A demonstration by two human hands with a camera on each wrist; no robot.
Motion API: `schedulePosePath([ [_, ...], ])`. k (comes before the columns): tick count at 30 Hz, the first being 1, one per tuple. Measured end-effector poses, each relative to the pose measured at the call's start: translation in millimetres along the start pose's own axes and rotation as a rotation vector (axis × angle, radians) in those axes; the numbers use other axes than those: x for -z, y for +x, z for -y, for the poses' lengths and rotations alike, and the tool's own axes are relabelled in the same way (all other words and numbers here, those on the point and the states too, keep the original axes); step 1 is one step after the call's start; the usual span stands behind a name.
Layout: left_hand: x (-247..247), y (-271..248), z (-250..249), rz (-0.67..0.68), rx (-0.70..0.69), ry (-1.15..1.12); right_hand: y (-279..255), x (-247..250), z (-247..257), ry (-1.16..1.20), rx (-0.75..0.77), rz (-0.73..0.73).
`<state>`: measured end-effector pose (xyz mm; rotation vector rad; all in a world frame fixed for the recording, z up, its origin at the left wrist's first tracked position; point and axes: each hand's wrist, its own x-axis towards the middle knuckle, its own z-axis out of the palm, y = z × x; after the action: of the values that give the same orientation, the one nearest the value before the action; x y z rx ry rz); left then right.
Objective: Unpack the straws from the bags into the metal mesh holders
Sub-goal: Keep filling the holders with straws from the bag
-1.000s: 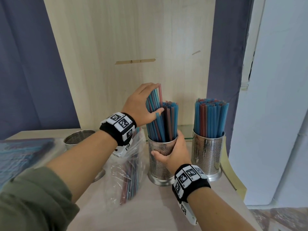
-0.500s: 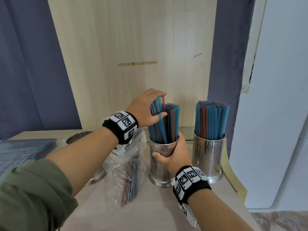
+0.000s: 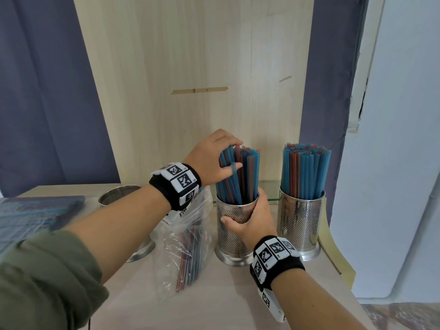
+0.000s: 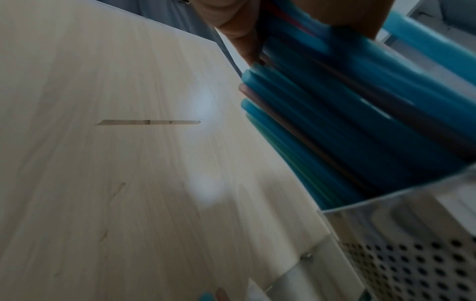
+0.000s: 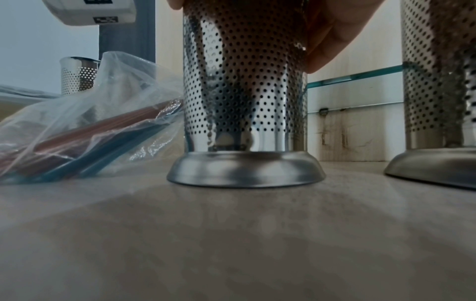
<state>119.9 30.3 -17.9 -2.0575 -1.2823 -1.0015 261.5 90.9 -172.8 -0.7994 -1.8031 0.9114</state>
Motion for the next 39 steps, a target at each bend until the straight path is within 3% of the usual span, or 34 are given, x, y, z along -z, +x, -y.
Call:
schedulePosePath([
  [4, 4.8, -2.4, 0.6, 0.028, 0.039, 0.002, 0.2, 0.3, 0.5, -0.002, -0.006, 0.005],
  [11, 29.2, -6.4, -0.3, 0.055, 0.241, -0.099, 0.4, 0.8, 1.1, -0.007, -0.011, 0.017],
  [15, 35.9, -32.6, 2.7, -0.123, 0.585, -0.422, 0.9, 2.3, 0.6, -0.025, -0.015, 0.030],
  [17, 33.3, -48.2, 9.0, -0.227, 0.785, -0.455, 0.6, 3.2, 1.4, -0.032, -0.013, 0.030],
  [19, 30.8, -64.9, 15.9, -0.249, 0.965, -0.408, 0.4, 3.6, 2.5, -0.033, -0.007, 0.024],
  [23, 16.5, -102.2, 23.6, -0.058, 1.146, -0.207, -0.2, 2.8, 2.9, -0.043, -0.008, 0.017],
  [30, -18.3, -121.8, 37.9, 0.256, 1.178, 0.093, -1.6, 2.8, 4.8, -0.057, -0.004, 0.010],
  [35, -34.7, -116.2, 51.3, 0.222, 1.269, 0.129, -0.9, 2.3, 2.2, -0.066, 0.001, 0.005],
  [39, -42.9, -105.8, 55.9, 0.371, 1.253, 0.243, -1.1, 2.3, 2.4, -0.069, 0.024, -0.002],
])
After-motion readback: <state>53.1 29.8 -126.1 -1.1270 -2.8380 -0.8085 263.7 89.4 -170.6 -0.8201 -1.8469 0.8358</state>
